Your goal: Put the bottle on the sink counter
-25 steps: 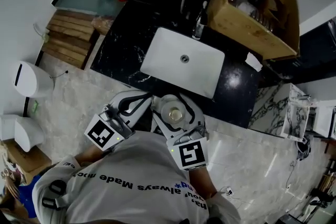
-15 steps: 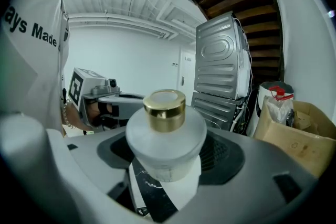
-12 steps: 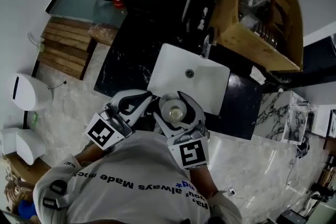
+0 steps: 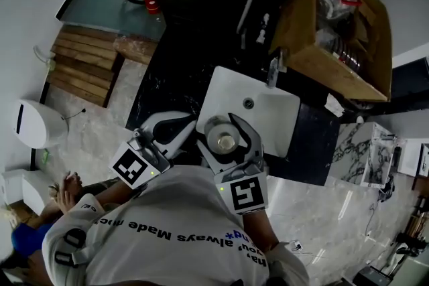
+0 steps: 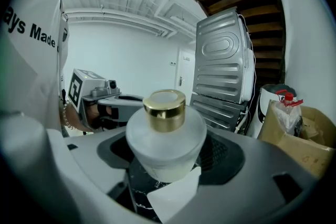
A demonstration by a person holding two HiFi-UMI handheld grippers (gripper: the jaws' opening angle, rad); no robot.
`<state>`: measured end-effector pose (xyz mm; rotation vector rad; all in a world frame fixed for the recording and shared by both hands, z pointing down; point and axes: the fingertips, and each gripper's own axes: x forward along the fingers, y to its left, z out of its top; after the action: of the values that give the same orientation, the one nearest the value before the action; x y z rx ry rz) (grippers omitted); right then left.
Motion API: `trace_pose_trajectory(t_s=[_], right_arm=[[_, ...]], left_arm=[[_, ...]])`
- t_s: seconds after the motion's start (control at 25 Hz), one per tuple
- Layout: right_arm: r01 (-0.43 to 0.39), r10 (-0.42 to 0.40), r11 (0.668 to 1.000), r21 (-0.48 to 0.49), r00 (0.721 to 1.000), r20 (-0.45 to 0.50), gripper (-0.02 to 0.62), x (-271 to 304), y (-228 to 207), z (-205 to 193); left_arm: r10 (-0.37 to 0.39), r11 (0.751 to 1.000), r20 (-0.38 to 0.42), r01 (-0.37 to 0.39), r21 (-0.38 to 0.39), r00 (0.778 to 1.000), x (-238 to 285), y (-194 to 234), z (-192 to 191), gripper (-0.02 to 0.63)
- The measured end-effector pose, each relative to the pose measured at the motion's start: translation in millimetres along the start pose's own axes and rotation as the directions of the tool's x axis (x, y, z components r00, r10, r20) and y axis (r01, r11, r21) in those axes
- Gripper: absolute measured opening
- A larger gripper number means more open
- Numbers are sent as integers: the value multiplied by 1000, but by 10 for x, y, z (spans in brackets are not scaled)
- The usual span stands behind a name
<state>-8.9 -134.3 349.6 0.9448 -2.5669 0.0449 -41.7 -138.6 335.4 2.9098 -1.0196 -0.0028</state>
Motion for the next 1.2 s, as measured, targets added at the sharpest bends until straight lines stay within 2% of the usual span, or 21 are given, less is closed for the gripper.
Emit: trace_pose_trajectory(t_s=[0.32,0.64,0.92,1.08,1.2], right_arm=[[-20,20,1000,-1,1000,-3,336,48,-123,-57],[-60,60,998,12,998,-8,336,-65,-365,-150],[-85,86,996,28,996,-21,336,40,-536,-294],[-70,71,997,36,997,-10,336,207,-651,-367],[-36,35,999,28,998,42,336,412,-807,-449]], left_arm=[[12,1000,-7,-12,-9,1000,147,20,-45,2],[66,997,-33,-67,-33,997,402,-66,-63,2],[113,992,-60,-116,-40,992,550,27,-234,2],[129,990,-64,-132,-47,990,651,176,-343,2],[138,988,-80,-142,-54,987,746,337,-492,2]])
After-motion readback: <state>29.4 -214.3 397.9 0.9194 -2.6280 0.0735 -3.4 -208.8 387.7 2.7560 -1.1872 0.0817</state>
